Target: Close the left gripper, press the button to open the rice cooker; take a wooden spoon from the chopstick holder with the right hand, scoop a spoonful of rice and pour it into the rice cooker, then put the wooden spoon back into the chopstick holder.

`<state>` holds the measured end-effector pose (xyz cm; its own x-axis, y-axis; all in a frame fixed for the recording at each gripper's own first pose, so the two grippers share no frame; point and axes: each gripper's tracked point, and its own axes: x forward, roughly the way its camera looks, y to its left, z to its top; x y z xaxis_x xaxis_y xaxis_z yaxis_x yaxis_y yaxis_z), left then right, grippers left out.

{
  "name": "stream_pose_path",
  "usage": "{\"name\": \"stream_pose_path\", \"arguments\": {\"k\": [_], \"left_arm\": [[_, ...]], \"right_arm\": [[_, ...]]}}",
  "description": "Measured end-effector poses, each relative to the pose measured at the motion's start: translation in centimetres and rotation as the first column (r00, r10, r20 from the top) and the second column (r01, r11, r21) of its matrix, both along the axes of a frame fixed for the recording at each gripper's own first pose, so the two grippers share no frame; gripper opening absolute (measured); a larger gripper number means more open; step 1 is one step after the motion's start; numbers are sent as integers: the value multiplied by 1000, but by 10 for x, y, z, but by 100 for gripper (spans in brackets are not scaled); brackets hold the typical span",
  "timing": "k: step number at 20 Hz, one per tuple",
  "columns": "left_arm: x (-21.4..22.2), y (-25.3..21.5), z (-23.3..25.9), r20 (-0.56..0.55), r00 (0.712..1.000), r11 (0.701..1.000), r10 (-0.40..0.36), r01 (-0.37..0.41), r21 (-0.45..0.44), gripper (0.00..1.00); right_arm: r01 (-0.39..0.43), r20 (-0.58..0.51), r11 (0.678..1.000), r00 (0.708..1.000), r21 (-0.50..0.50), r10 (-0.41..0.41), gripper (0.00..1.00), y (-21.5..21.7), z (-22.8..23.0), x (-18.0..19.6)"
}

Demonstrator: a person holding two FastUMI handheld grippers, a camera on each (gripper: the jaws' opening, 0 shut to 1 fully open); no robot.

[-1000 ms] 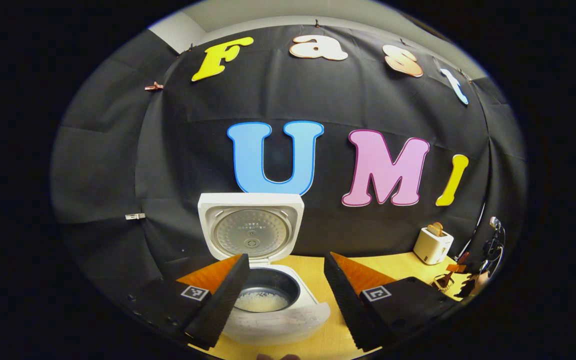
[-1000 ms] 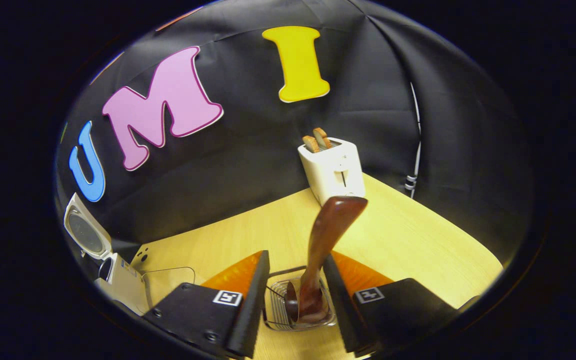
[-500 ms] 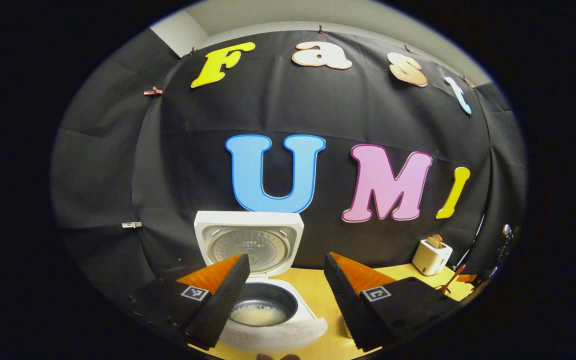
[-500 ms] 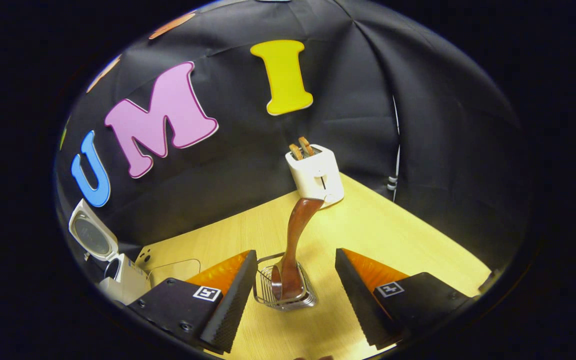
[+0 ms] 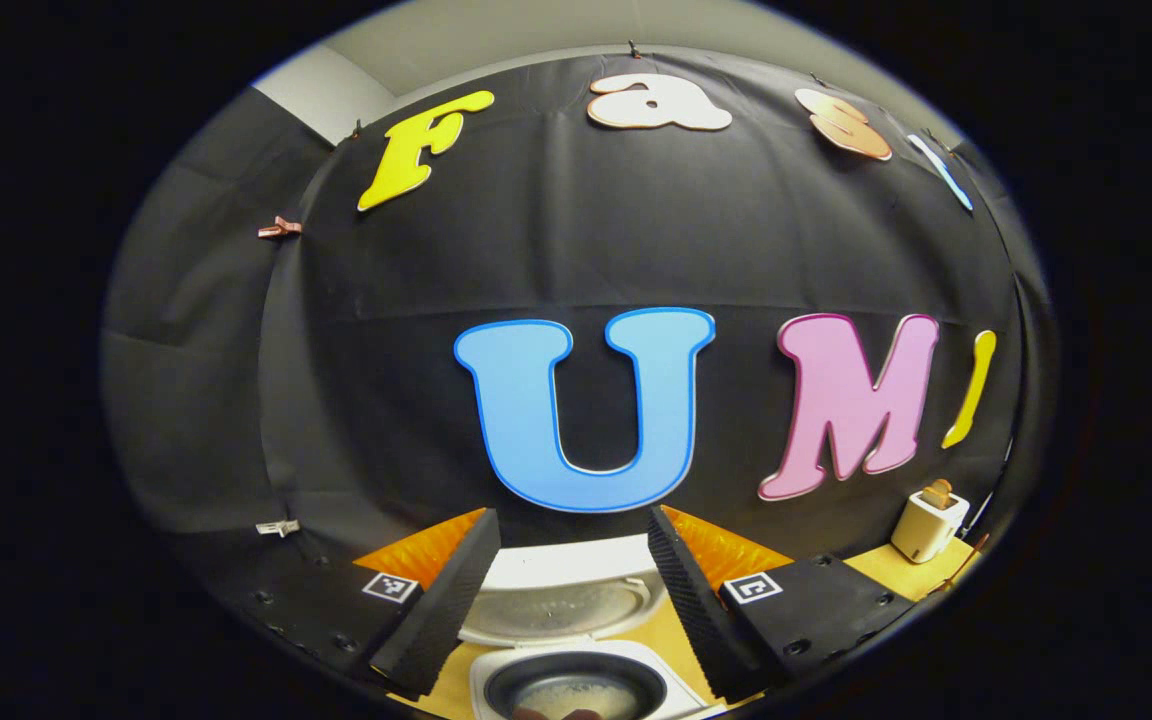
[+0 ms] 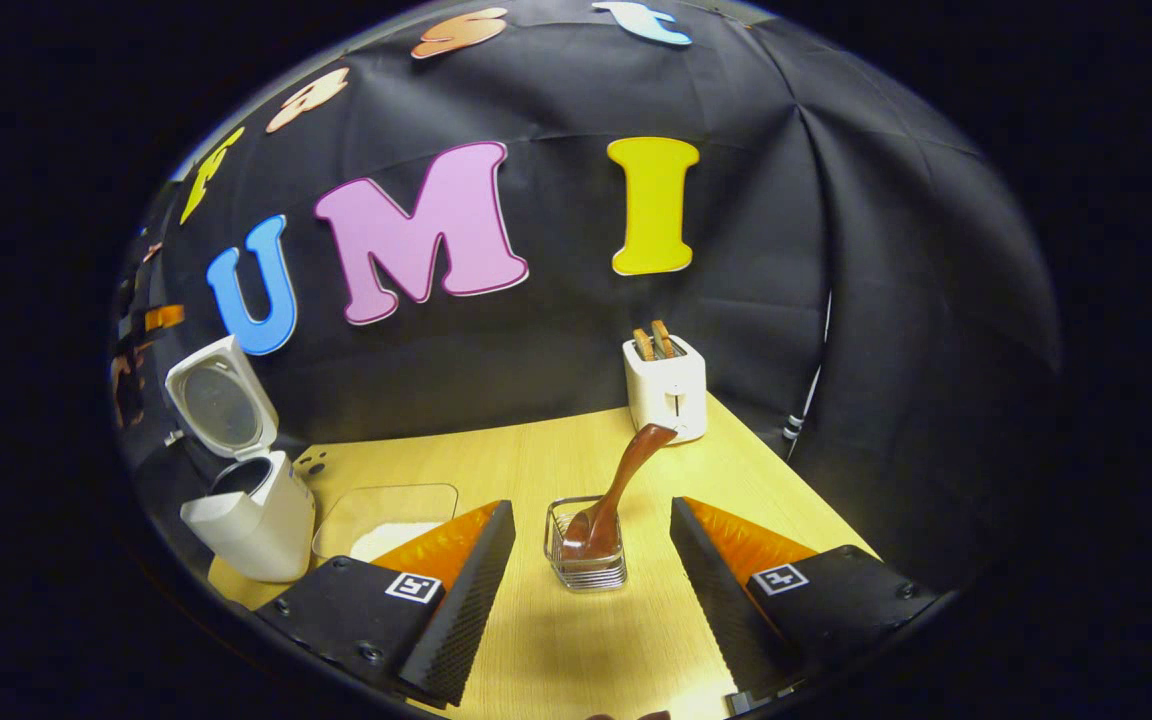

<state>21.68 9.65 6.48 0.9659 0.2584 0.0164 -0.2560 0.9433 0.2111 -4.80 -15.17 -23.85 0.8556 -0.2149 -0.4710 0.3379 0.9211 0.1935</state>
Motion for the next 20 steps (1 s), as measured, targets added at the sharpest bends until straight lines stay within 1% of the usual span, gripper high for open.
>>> {"name": "stream_pose_path", "arguments": {"k": [3,7,10,13,14,15,18,20], "left_arm": [[27,13,-1,-7,1000,1000,20,-20,18,95],[55,33,-29,-65,997,999,46,-47,-17,95],[63,41,-51,-120,990,997,67,-71,-28,95],[52,40,-68,-154,985,992,72,-87,-91,95],[44,36,-70,-152,986,992,71,-85,-91,95],[39,32,-71,-149,987,994,62,-74,-77,99],[10,18,-87,-178,982,998,58,-64,-27,98],[-15,7,-99,-194,980,998,54,-60,-26,98]], "right_arm": [[-38,-4,998,999,-42,38,97,13,10,-6],[-79,13,991,997,-104,81,98,21,30,-4],[-98,15,985,995,-144,101,98,23,40,-1],[-116,17,978,993,-171,120,97,26,47,1],[-121,17,976,992,-179,126,96,26,49,2],[-130,13,974,991,-187,134,95,29,49,3],[-150,7,967,988,-205,155,98,34,50,6],[-160,9,965,986,-210,166,98,37,51,11]]}}
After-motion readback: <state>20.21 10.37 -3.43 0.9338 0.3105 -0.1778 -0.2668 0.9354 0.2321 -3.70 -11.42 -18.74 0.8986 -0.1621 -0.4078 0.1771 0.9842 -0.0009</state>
